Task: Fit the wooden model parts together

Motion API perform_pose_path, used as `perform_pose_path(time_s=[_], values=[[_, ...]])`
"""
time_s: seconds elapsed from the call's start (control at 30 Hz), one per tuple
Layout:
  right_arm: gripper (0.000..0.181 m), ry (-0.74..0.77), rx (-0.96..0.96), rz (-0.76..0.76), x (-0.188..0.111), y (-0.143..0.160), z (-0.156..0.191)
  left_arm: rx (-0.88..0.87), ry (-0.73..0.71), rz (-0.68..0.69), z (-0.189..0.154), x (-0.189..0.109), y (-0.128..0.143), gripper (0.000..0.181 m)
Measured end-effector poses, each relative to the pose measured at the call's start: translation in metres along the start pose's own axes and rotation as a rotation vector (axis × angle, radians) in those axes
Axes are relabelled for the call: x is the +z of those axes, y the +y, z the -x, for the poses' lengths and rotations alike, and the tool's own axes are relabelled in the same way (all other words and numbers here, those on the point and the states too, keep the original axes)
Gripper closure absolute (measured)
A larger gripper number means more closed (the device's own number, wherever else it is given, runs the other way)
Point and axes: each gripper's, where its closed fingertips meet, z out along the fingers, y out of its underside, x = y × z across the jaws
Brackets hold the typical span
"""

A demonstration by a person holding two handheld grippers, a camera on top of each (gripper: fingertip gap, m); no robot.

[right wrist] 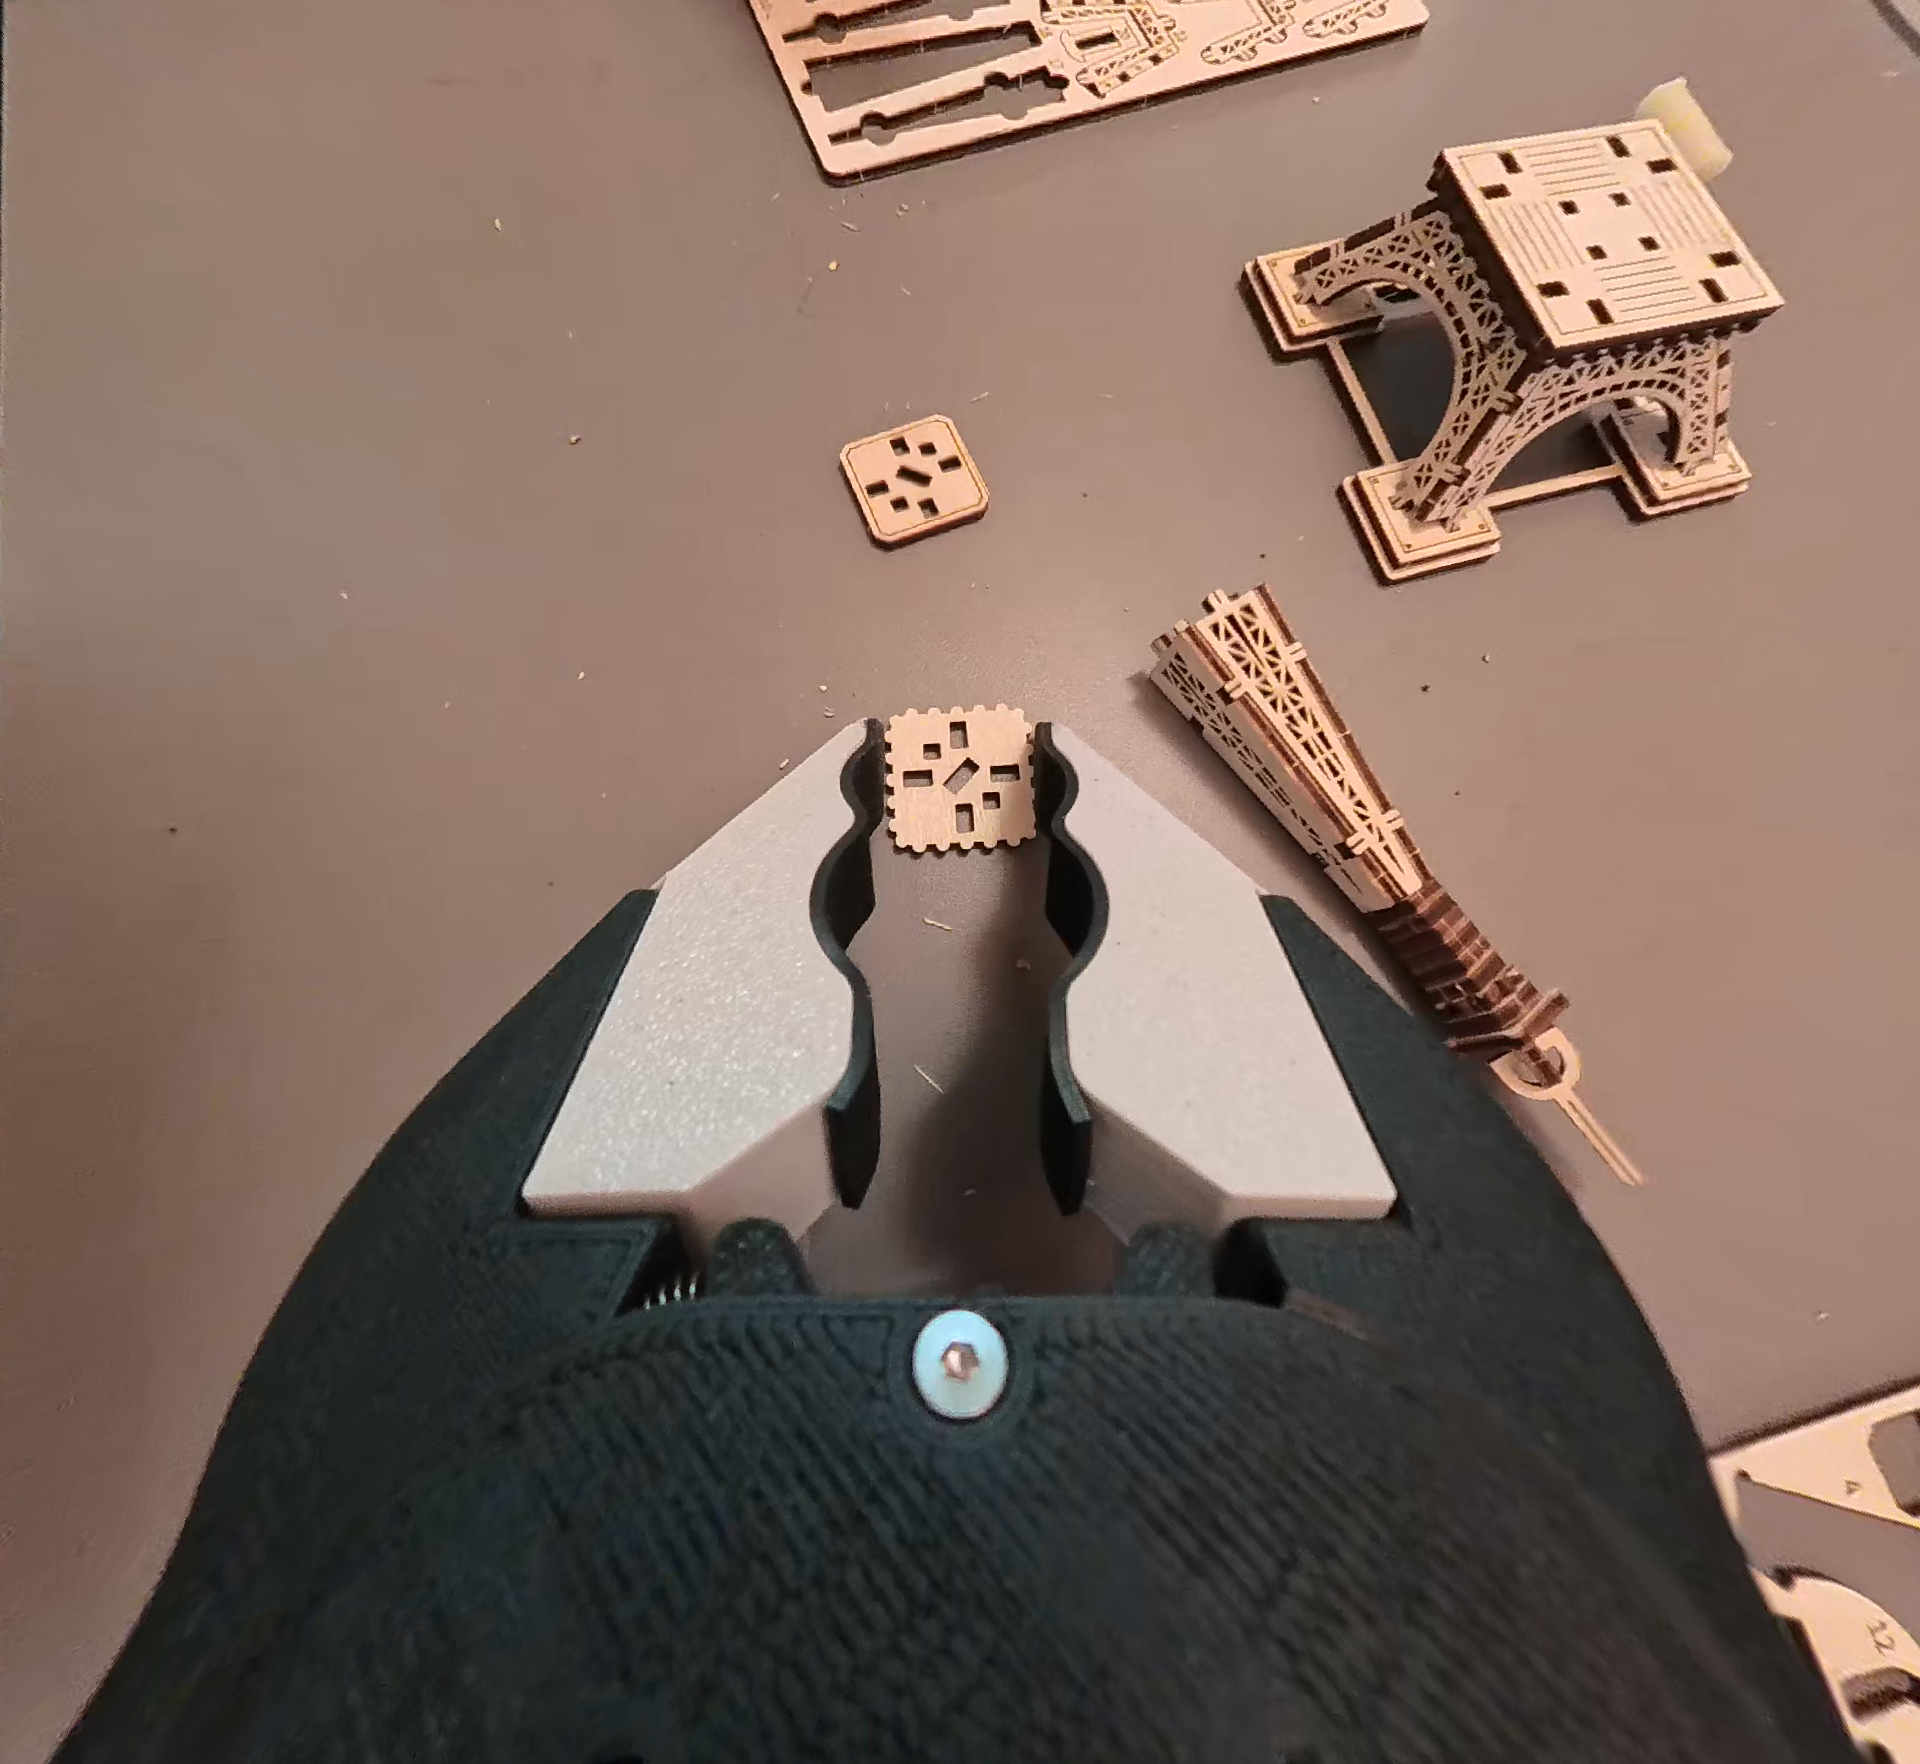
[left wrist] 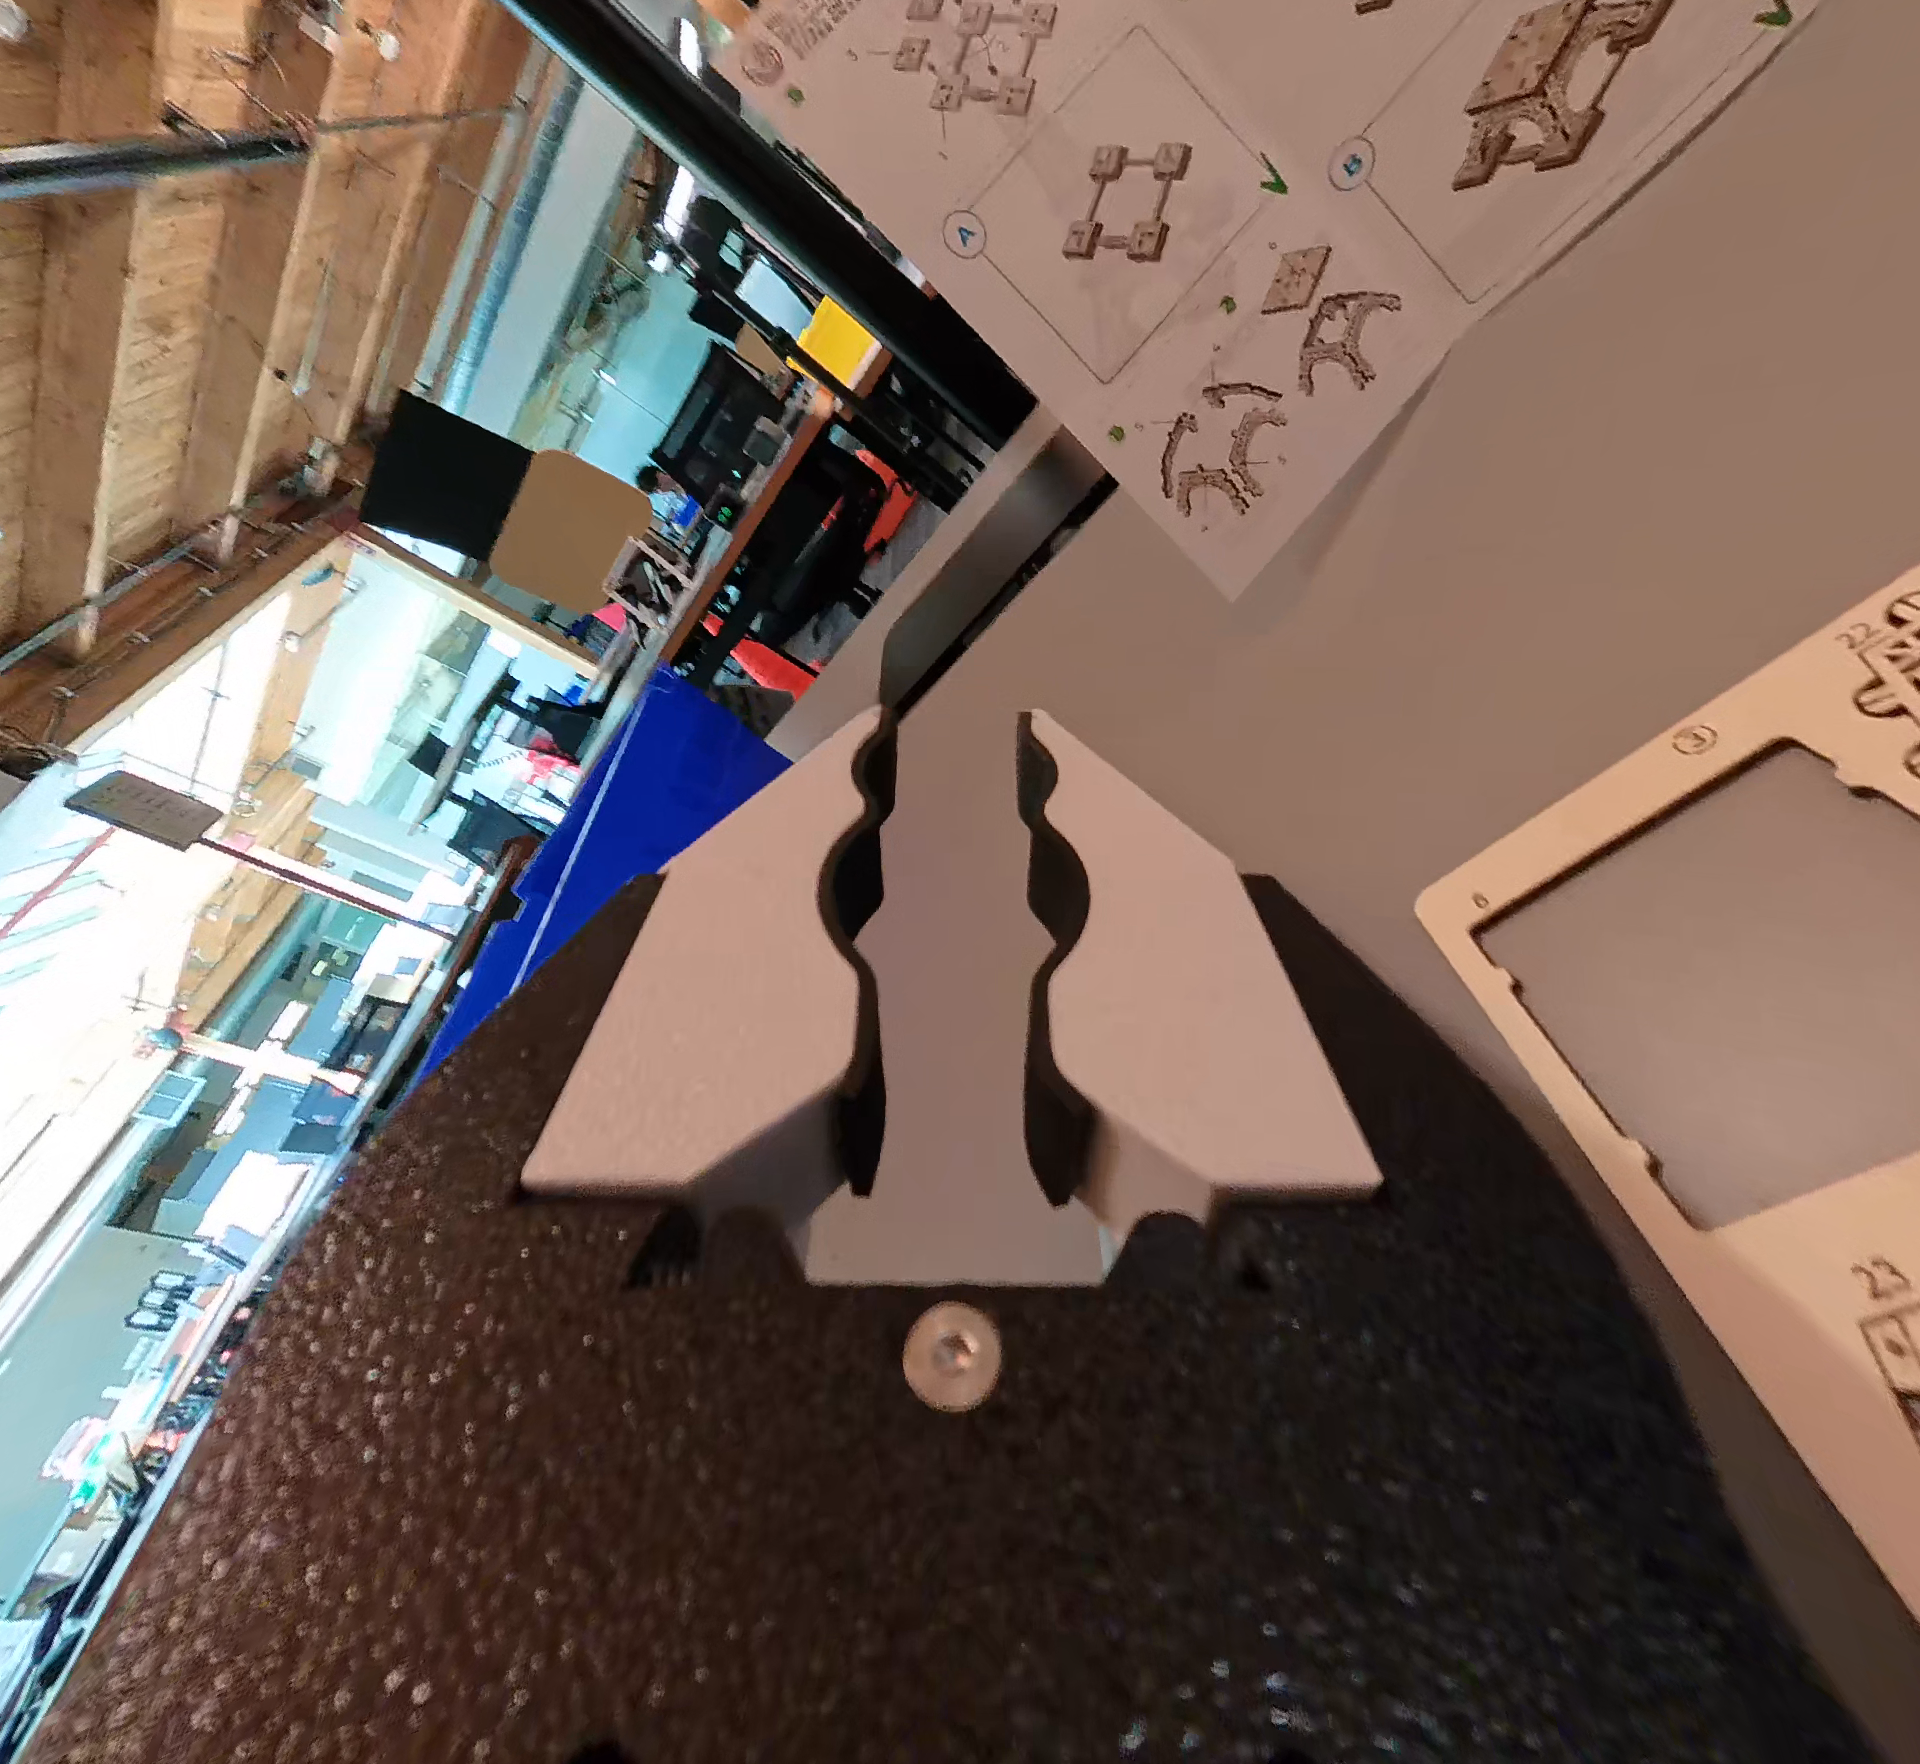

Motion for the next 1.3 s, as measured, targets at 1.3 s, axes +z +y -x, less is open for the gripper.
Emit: perform_pose_path(time_s=[1.3], values=[[0.130, 0.087, 0.005, -0.048, -0.008, -0.006, -0.009, -0.032, 0.019, 0.005, 0.001, 0.011, 0.005, 0.166]])
